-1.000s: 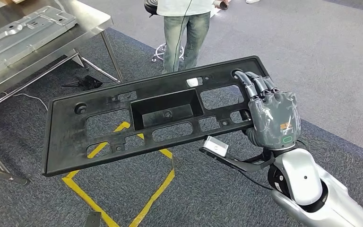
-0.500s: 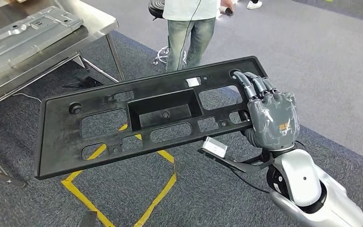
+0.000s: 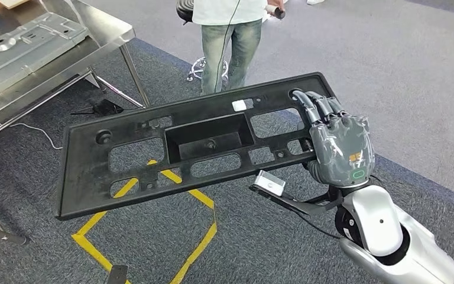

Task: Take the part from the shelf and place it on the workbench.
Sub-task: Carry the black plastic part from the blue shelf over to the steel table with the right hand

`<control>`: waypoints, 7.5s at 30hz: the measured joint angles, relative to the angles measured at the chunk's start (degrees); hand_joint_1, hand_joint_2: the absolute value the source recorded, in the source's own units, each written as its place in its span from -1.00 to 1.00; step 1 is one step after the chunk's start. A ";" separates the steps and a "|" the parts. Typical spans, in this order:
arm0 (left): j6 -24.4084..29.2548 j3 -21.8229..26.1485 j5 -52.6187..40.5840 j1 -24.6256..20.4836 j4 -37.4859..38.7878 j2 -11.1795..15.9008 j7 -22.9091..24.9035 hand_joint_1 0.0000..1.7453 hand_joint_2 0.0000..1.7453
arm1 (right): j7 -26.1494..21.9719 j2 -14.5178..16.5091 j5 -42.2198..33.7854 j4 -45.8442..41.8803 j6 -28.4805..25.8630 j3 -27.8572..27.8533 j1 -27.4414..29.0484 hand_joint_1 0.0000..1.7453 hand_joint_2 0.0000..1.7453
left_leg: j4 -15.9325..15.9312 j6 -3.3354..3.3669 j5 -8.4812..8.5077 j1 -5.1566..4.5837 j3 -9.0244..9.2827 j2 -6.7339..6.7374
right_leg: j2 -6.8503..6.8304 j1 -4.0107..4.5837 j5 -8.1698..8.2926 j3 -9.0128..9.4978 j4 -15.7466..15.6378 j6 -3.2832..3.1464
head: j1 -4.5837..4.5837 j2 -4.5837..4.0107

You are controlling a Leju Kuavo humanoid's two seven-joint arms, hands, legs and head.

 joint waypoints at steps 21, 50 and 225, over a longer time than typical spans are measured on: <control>5.20 1.45 0.01 -0.08 0.09 -0.13 5.02 -1.00 1.00 | 0.00 0.05 -3.17 0.14 -1.04 -0.02 -0.12 1.00 1.00 | -10.67 2.97 8.13 -0.56 0.34 -0.42 | 0.39 0.09 -3.14 -1.51 6.04 2.28 | -0.01 0.00; 4.96 3.08 -1.09 0.04 0.15 -0.15 5.31 -1.00 1.00 | -0.01 0.04 -1.03 -0.14 -0.96 -0.01 0.09 1.00 1.00 | -11.65 2.56 7.07 -0.02 2.56 -2.96 | -0.38 0.01 -5.75 -4.33 12.20 2.24 | 0.19 0.00; 1.72 5.48 -7.63 -1.08 0.26 0.46 1.14 -1.00 1.00 | 0.05 -2.91 -3.68 1.51 7.95 -1.80 -0.95 1.00 1.00 | -11.00 1.13 8.00 -0.53 1.18 -0.05 | 0.18 0.13 -2.75 3.22 -0.60 1.12 | 0.58 0.01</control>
